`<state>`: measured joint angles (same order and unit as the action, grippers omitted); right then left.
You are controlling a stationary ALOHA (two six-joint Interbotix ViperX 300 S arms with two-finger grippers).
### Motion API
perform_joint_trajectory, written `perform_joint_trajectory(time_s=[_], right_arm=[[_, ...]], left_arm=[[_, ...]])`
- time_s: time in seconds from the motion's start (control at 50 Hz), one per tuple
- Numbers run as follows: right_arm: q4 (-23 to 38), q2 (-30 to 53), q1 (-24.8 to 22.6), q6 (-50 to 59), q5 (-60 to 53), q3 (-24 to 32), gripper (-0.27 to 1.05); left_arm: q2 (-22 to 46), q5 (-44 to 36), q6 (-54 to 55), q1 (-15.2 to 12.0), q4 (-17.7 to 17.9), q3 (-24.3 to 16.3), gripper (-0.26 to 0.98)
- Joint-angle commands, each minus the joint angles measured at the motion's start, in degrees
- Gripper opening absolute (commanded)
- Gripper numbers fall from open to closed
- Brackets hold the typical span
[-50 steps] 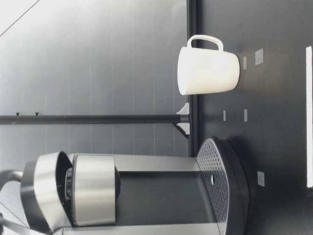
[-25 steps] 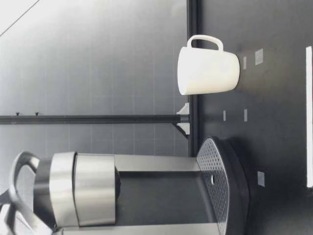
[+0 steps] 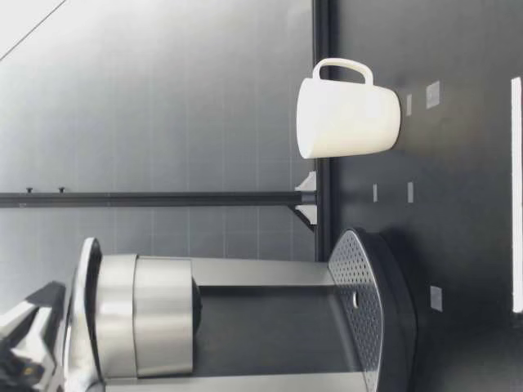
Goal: Place the coffee capsule inside the capsule container, then place the cup onto the center of the cup tray.
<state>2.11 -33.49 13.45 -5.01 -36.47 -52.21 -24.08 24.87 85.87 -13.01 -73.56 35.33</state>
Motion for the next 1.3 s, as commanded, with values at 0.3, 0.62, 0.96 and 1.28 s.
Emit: perform_joint_trajectory(time_s=[0.3, 0.62, 0.96, 1.28], right_arm=[[0.00, -0.62, -0.26, 0.09, -0.35, 1.05, 0.51], [-0.09, -1.58, -0.26, 0.18, 2.72, 2.20, 0.51], [-0.26, -0.79, 3.25, -0.18, 19.95, 3.60, 0.51], [3.60, 2.55, 12.83, -3.08, 52.65, 10.20, 0.51]], left_arm=[[-2.55, 3.87, -8.61, 0.44, -1.14, -4.31, 0.05], [-2.37, 21.62, -35.42, 0.79, 9.76, -14.85, 0.05], [-3.60, 27.51, -47.99, 0.88, 21.36, -20.13, 0.05], [-6.59, 31.73, -49.75, 0.88, 29.09, -19.34, 0.05]])
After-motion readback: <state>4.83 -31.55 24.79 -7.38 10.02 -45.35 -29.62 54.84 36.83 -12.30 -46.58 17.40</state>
